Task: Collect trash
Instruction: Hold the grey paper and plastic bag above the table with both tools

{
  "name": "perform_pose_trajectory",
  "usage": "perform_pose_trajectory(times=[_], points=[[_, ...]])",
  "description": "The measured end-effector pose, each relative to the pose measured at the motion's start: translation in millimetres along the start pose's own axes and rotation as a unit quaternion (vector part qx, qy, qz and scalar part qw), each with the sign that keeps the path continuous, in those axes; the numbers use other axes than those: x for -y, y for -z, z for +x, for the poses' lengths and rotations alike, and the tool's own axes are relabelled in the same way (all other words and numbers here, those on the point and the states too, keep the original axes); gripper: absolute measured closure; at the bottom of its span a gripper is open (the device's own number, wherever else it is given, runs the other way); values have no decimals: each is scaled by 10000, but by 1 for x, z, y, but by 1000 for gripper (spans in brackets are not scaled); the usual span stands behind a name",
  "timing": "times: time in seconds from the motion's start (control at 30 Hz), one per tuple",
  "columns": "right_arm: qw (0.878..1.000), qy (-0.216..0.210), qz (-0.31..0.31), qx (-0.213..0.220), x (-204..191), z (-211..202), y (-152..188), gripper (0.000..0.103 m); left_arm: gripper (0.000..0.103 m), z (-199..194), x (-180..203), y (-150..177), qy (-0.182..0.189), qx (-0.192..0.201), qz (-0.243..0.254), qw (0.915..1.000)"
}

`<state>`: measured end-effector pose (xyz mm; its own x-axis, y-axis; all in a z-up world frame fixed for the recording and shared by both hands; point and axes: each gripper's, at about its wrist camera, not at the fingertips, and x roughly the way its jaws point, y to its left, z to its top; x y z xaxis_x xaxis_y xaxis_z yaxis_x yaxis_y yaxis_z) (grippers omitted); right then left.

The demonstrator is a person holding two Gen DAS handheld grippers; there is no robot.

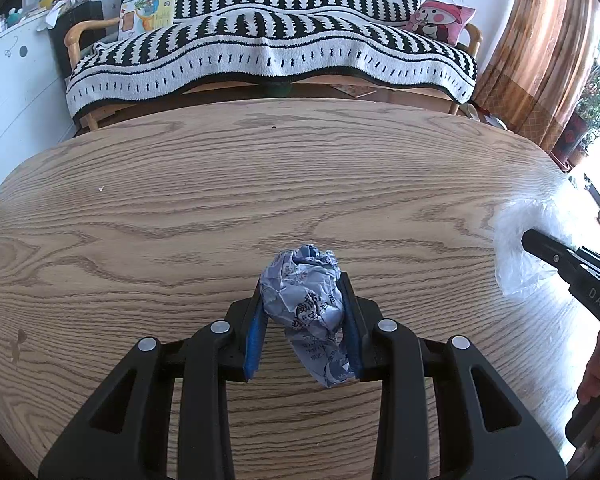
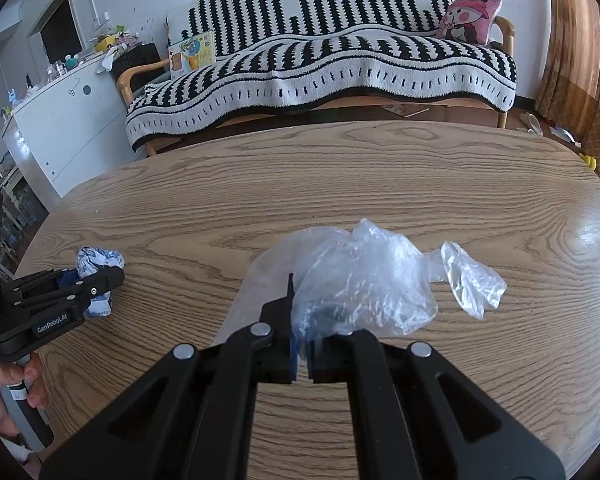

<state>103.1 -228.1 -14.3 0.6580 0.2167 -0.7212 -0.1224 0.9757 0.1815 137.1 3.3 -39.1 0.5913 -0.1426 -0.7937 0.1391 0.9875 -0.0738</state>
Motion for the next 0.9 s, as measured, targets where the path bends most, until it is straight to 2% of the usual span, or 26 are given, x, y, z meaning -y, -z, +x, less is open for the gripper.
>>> perform_pose_trajectory(times=[0.9], points=[[10000, 18, 35, 44, -2, -3, -1, 100, 71, -8, 3, 2, 6, 131, 34, 9999]])
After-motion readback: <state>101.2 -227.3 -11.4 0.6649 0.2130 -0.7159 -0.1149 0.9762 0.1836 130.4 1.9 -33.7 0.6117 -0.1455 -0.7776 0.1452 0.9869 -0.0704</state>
